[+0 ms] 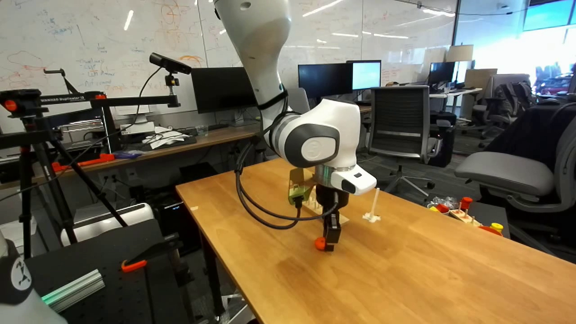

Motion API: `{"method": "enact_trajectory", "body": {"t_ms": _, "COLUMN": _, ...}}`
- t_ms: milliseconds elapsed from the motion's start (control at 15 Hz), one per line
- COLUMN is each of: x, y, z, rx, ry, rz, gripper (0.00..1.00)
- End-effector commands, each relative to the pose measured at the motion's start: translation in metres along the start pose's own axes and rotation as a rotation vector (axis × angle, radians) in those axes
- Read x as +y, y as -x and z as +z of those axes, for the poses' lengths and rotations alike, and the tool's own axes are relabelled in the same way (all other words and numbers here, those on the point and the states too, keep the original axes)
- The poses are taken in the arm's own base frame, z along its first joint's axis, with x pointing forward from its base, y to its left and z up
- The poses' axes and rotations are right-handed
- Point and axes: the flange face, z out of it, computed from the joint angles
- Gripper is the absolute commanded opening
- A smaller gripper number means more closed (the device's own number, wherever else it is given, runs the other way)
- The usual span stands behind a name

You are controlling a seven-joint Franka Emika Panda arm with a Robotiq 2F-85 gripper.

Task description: Place the orange ring on the wooden stand

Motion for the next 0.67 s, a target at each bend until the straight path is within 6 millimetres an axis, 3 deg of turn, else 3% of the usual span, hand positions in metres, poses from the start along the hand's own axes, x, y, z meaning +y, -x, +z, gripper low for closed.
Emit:
{"method": "enact_trajectory", "body": {"t_ms": 0, "x": -0.009, "y": -0.001, "z": -0.031, "rx": 0.001, "ry": -0.059, "rz": 0.025, "gripper": 0.16}}
{"method": "enact_trajectory", "body": {"t_ms": 400, "x": -0.057, "y": 0.005, "z": -0.076, "rx": 0.063, "ry": -0.126, "rz": -0.037, "gripper": 0.16}}
{"method": "enact_trajectory", "body": {"t_ms": 600, "x": -0.079, "y": 0.005, "z": -0.080, "rx": 0.075, "ry": -0.149, "rz": -0.067, "gripper": 0.16}}
